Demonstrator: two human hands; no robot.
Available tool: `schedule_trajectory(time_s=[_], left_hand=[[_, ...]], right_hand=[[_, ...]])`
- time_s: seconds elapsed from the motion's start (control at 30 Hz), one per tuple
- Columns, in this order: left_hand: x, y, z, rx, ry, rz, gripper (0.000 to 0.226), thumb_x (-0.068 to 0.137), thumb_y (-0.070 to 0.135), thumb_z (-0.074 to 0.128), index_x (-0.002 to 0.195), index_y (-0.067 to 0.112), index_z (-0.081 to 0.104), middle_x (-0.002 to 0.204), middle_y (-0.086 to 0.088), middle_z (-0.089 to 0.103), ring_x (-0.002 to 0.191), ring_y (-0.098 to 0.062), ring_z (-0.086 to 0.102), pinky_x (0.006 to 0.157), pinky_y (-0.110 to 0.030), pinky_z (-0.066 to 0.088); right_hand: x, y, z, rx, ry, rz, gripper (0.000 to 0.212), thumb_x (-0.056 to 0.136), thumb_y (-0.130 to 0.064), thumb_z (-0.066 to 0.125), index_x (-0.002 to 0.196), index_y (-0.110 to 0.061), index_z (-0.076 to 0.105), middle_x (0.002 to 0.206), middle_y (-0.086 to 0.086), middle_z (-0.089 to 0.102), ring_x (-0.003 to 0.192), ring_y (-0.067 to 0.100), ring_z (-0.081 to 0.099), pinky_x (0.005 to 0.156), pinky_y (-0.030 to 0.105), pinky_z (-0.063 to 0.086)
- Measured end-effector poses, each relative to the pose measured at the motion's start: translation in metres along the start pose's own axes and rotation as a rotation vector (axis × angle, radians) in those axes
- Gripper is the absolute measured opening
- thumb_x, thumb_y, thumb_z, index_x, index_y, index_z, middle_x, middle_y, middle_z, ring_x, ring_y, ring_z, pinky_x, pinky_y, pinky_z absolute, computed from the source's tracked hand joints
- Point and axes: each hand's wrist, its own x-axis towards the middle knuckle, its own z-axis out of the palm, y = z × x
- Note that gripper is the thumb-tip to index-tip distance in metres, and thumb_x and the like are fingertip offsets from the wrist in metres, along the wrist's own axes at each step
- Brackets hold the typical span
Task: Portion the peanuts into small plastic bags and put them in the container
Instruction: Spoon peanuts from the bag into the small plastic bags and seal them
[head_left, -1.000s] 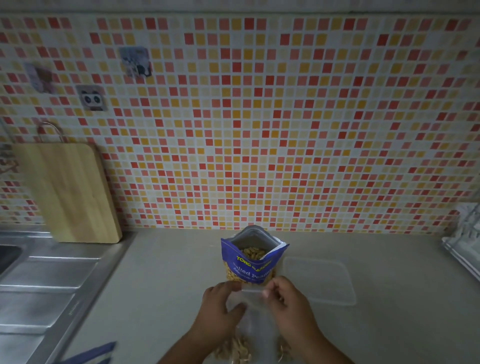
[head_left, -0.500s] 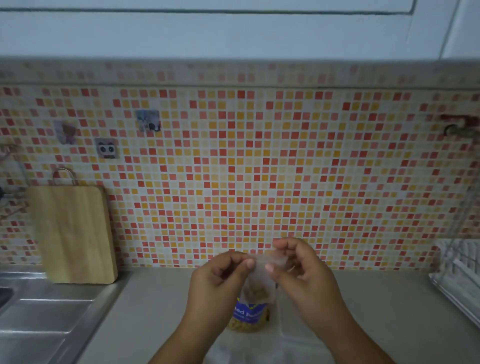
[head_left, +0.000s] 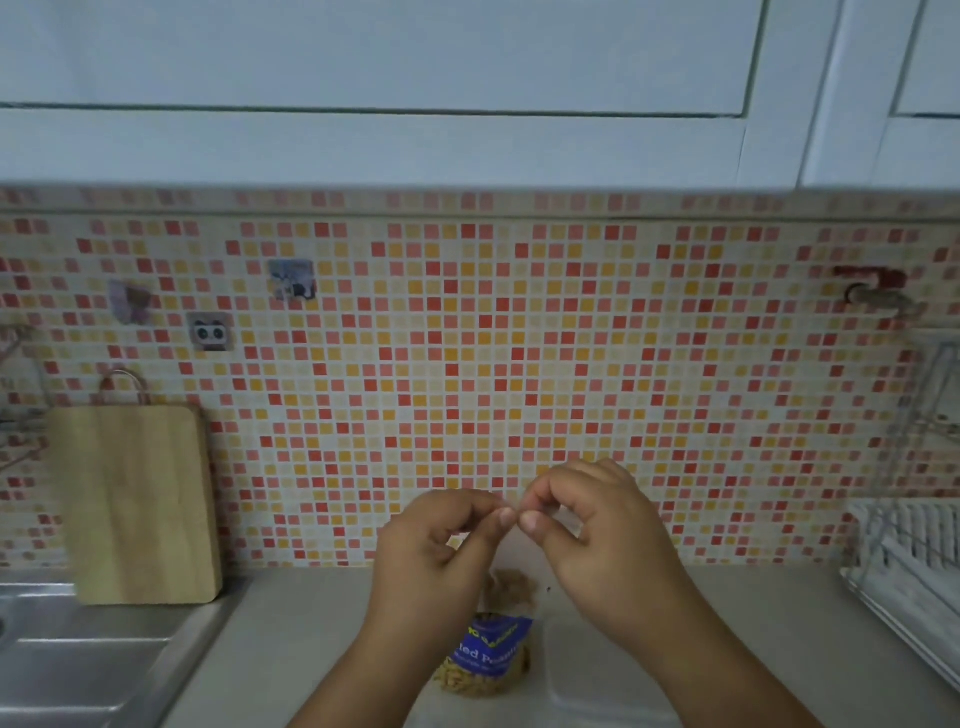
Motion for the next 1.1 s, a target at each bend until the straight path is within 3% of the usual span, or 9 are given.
schedule_trajectory(time_s=[0.13,0.33,0.5,0.6,0.7,0.8,0.9,1.0,1.1], left_hand=[[-0.003,0.0,-0.001,-0.036,0.054,0.02,0.014,0.072,0.042,0.069,0.073,0.029,0.073,0.077,0.013,0.071,0.08,-0.004,0.064,0.062,-0.007,0.045],[-0.005,-0.002,-0.006,0.004,0.093,0.04,0.005,0.075,0.034,0.068,0.07,0.032,0.07,0.08,0.016,0.07,0.081,-0.002,0.063,0.065,-0.005,0.044],[-0.007,-0.009,-0.005,-0.053,0.081,-0.029,0.008,0.075,0.035,0.072,0.07,0.029,0.072,0.076,0.012,0.071,0.078,-0.005,0.065,0.065,-0.009,0.047],[-0.011,-0.01,0.001,-0.233,0.065,-0.195,0.013,0.072,0.036,0.07,0.069,0.023,0.073,0.076,0.004,0.072,0.073,-0.005,0.066,0.065,-0.015,0.053],[-0.014,-0.02,0.005,-0.336,-0.074,-0.326,0.011,0.079,0.022,0.068,0.073,0.014,0.072,0.072,-0.002,0.071,0.07,-0.01,0.065,0.064,-0.018,0.054],[-0.022,-0.055,0.001,-0.448,-0.325,-0.505,0.015,0.078,0.026,0.07,0.08,0.011,0.073,0.077,-0.004,0.071,0.074,-0.015,0.064,0.069,-0.023,0.053],[-0.043,-0.107,0.003,-0.227,-0.44,-0.752,0.015,0.079,0.032,0.066,0.076,0.02,0.074,0.077,-0.001,0.067,0.077,-0.017,0.059,0.074,-0.025,0.046],[-0.071,-0.163,0.014,0.338,-0.673,-0.657,0.016,0.072,0.046,0.052,0.068,0.038,0.066,0.093,0.005,0.07,0.095,-0.014,0.064,0.083,-0.021,0.042],[-0.092,-0.202,0.03,0.751,-0.907,-0.506,0.054,0.069,0.049,0.03,0.115,0.043,0.058,0.124,0.003,0.061,0.116,-0.019,0.054,0.098,-0.024,0.035]], right_hand=[[-0.001,-0.004,-0.003,0.054,-0.006,0.058,0.019,0.083,-0.023,0.066,0.07,-0.033,0.056,0.075,-0.021,0.055,0.089,-0.004,0.045,0.075,0.004,0.03],[-0.004,0.002,-0.01,0.274,-0.027,0.317,0.017,0.08,-0.019,0.07,0.067,-0.027,0.065,0.069,-0.01,0.059,0.07,0.005,0.054,0.066,0.019,0.04],[-0.009,0.006,-0.004,0.373,-0.018,0.391,0.013,0.081,-0.014,0.069,0.069,-0.019,0.067,0.066,-0.003,0.062,0.062,0.007,0.054,0.058,0.011,0.044],[-0.014,0.012,0.007,0.465,0.008,0.406,0.016,0.086,-0.014,0.063,0.071,-0.019,0.063,0.07,-0.006,0.063,0.063,-0.001,0.055,0.06,0.006,0.045],[-0.021,0.025,0.023,0.668,-0.148,0.52,0.019,0.094,-0.014,0.05,0.077,-0.018,0.056,0.083,0.002,0.07,0.08,0.004,0.066,0.077,0.02,0.052],[-0.034,0.049,0.046,0.75,-0.285,0.641,0.022,0.097,-0.009,0.044,0.077,-0.015,0.054,0.077,0.006,0.068,0.067,0.015,0.061,0.067,0.029,0.05],[-0.059,0.078,0.084,0.594,-0.404,0.794,0.021,0.093,-0.006,0.044,0.077,-0.013,0.055,0.067,-0.001,0.068,0.059,0.013,0.056,0.057,0.027,0.045],[-0.09,0.11,0.132,0.426,-0.517,0.895,0.027,0.086,-0.003,0.044,0.064,-0.02,0.049,0.061,-0.001,0.066,0.052,0.014,0.054,0.052,0.025,0.042],[-0.111,0.135,0.168,0.27,-0.579,0.98,0.025,0.082,-0.006,0.045,0.062,-0.021,0.047,0.071,0.001,0.066,0.065,0.018,0.061,0.063,0.031,0.051]])
